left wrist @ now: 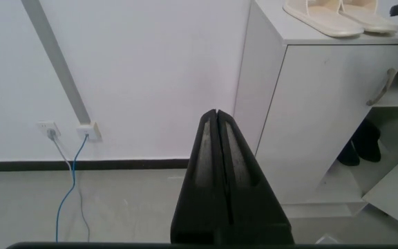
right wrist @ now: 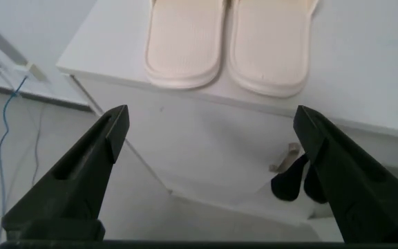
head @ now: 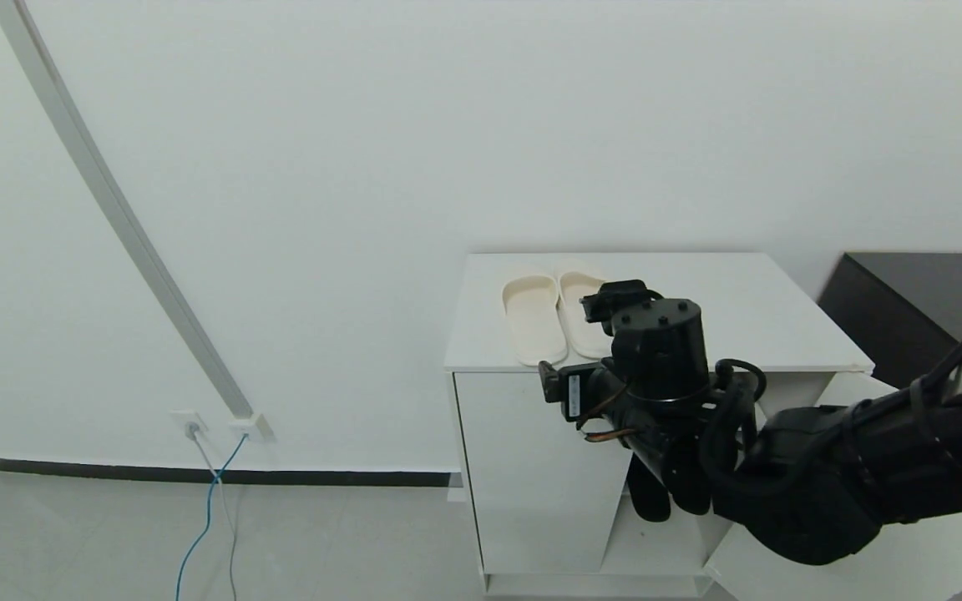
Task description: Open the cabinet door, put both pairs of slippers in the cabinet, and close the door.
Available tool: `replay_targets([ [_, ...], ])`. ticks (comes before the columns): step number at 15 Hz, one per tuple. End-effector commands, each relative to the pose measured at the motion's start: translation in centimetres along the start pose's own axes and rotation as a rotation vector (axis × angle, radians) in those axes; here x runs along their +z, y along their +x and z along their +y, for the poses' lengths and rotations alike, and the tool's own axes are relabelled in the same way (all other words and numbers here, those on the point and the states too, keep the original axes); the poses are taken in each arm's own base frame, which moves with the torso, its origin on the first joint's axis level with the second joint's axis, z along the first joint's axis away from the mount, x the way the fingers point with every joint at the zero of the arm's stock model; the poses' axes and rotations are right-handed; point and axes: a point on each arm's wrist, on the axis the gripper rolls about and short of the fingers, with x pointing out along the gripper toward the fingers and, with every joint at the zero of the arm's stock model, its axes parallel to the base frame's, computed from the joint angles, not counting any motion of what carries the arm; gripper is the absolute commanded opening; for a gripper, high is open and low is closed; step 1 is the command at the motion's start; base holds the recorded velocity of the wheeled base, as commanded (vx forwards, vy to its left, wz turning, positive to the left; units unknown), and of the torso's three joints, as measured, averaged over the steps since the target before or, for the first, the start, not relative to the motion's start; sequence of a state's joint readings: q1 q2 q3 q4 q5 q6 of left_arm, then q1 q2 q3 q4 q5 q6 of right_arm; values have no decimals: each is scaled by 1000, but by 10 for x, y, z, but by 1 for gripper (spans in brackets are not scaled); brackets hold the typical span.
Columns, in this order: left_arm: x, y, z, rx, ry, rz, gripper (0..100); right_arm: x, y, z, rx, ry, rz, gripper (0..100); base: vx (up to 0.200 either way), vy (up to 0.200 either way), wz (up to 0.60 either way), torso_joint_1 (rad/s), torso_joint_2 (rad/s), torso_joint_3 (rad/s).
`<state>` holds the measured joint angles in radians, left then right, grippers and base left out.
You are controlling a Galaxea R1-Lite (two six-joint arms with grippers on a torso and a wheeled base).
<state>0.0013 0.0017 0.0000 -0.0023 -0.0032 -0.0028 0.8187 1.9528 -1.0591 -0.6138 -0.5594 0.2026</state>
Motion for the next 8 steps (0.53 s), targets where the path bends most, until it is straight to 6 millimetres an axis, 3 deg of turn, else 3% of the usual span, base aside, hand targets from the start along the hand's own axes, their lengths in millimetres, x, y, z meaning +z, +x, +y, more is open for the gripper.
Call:
replay_targets([
  [1, 0, 0, 0, 0, 0, -1, 0, 16, -1, 3, 7, 49, -6, 100, 0, 0, 0, 0, 0, 0],
  [4, 0, 0, 0, 0, 0, -1, 0, 18, -2, 4, 38, 53, 11, 100, 0, 0, 0, 0, 0, 0],
  [8, 0, 0, 0, -3, 0, 1, 0, 16, -2, 4, 36, 53, 13, 100, 200, 0, 0, 5, 4, 1],
])
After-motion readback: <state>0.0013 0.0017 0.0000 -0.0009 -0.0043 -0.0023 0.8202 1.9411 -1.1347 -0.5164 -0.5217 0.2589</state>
